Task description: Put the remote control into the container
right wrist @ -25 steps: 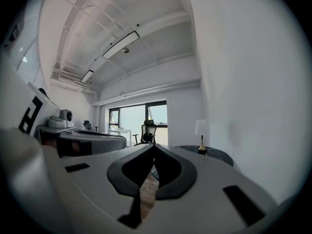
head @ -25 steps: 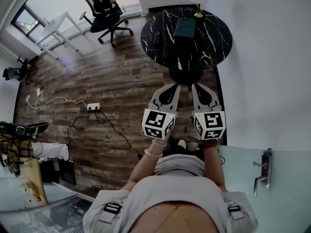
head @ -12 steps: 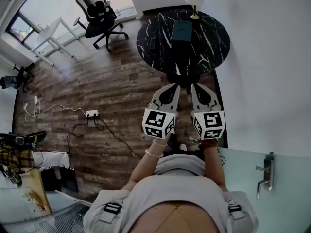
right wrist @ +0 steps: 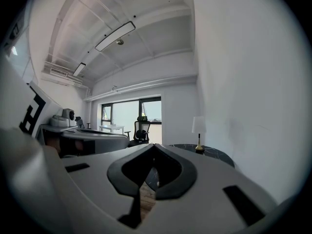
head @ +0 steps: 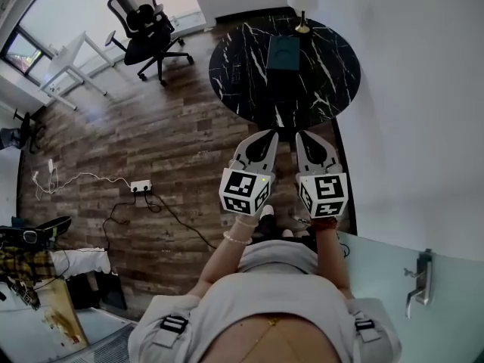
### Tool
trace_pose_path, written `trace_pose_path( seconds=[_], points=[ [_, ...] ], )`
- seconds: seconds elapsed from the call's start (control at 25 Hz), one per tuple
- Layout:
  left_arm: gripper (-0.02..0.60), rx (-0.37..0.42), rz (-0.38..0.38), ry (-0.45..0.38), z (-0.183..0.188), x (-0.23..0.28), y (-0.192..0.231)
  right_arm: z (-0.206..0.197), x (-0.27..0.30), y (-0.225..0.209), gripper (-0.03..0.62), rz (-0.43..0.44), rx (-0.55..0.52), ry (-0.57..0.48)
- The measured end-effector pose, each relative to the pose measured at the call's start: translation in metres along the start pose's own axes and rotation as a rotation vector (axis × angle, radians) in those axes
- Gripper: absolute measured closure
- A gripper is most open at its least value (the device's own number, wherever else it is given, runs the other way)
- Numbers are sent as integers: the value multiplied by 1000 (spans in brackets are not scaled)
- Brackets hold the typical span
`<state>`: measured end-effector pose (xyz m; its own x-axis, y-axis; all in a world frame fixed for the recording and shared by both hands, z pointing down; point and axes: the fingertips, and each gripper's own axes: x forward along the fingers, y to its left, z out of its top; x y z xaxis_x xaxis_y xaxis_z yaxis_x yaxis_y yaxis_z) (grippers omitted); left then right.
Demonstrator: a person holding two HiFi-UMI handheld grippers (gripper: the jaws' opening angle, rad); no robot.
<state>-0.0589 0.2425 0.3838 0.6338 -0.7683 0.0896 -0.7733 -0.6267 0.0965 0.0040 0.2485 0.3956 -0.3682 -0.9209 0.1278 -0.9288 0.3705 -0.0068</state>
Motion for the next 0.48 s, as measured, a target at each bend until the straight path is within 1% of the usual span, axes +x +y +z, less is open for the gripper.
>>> trace_pose_path(
  seconds=[0.32, 0.48],
  points=[
    [580, -3, -52, 8, -1, 26, 47, -2, 48, -1, 583, -57, 15, 9],
    [580, -6, -83, 11, -2, 33, 63, -5, 63, 4, 583, -85, 18, 17]
  ],
)
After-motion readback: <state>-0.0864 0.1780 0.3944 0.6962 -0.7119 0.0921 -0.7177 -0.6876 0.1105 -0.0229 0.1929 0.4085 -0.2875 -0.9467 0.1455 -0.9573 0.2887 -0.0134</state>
